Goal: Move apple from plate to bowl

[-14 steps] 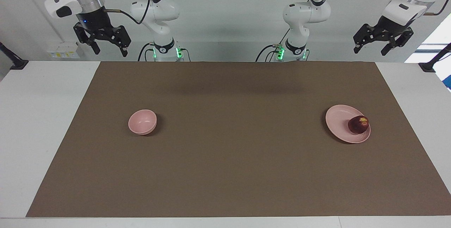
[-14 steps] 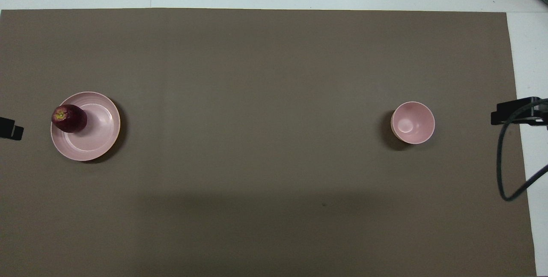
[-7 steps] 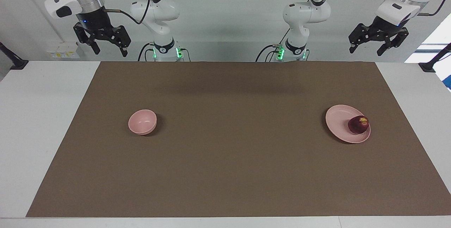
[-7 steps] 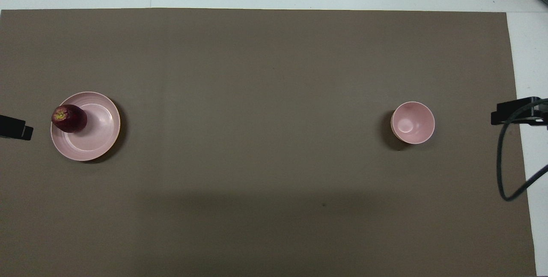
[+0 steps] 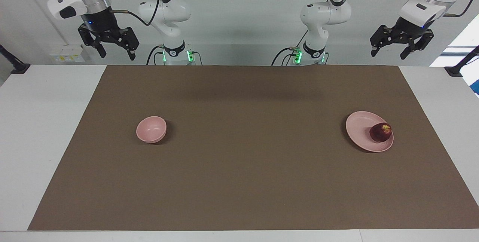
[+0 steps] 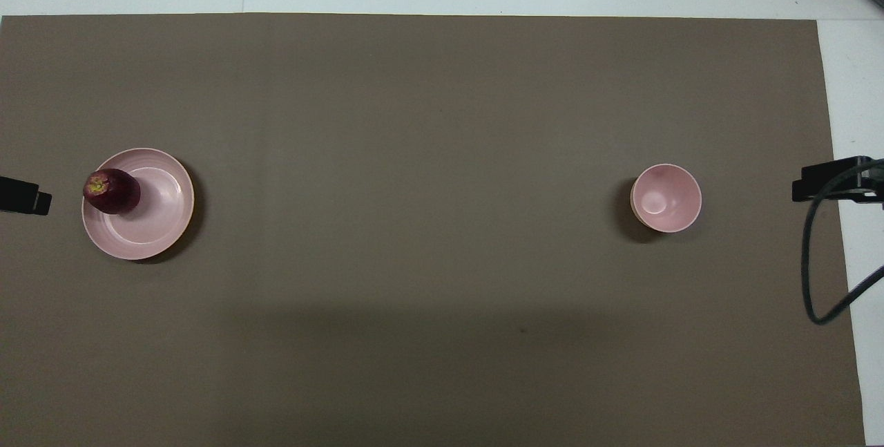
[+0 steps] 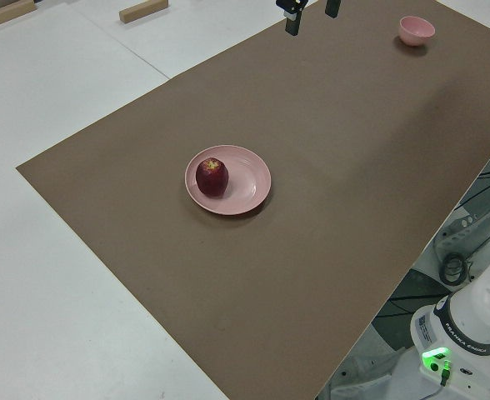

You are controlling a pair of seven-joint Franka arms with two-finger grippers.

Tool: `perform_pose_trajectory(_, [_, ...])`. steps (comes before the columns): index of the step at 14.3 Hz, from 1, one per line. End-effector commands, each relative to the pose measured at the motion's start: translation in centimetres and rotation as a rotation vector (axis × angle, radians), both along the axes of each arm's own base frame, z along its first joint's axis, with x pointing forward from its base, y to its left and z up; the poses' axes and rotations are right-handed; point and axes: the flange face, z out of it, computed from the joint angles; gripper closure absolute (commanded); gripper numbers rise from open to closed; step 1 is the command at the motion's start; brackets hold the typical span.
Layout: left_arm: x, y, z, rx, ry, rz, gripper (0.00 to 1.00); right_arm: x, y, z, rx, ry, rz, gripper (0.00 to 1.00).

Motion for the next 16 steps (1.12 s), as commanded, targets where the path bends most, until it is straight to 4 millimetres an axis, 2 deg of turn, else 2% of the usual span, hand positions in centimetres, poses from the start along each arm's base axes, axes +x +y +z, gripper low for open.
perform_pose_trajectory(1, [-0.1, -0.12, 0.47, 0.0, -0.022, -0.004, 0.0, -0.04, -0.48, 0.1, -0.004, 0.008, 0.021, 0.0])
perform_pose_trajectory(16, [-0.59, 0.32, -0.4, 0.0, -0.007, -0.001, 0.0, -0.1, -0.56, 0.11, -0.004, 0.008, 0.019, 0.0])
